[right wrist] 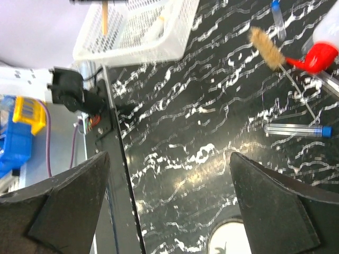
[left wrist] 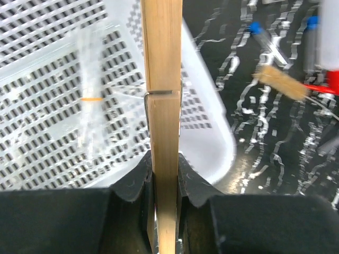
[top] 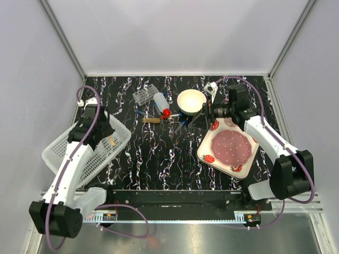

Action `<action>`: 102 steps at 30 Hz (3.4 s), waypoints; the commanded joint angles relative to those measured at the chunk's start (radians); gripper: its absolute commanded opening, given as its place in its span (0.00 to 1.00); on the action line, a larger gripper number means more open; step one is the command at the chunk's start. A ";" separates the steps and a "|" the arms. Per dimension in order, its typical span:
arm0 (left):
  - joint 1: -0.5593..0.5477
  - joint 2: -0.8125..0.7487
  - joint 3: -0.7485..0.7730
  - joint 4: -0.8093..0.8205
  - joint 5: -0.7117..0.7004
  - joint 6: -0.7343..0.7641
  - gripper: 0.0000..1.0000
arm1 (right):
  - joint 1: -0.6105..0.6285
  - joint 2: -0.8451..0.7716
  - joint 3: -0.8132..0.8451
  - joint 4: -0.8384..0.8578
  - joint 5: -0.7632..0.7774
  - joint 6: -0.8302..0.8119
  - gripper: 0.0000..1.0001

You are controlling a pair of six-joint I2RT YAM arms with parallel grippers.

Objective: Organize the chemistry lab equipment

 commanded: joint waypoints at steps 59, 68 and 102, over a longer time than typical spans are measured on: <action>0.359 0.049 -0.042 0.048 0.240 0.182 0.90 | -0.191 -0.113 -0.204 -0.094 -0.165 -0.345 1.00; 0.359 -0.105 -0.111 0.099 0.438 0.241 0.99 | -0.188 -0.073 -0.114 -0.359 -0.095 -0.585 1.00; 0.359 -0.195 -0.203 0.237 0.697 0.254 0.99 | 0.034 0.171 0.287 -0.802 0.180 -0.791 1.00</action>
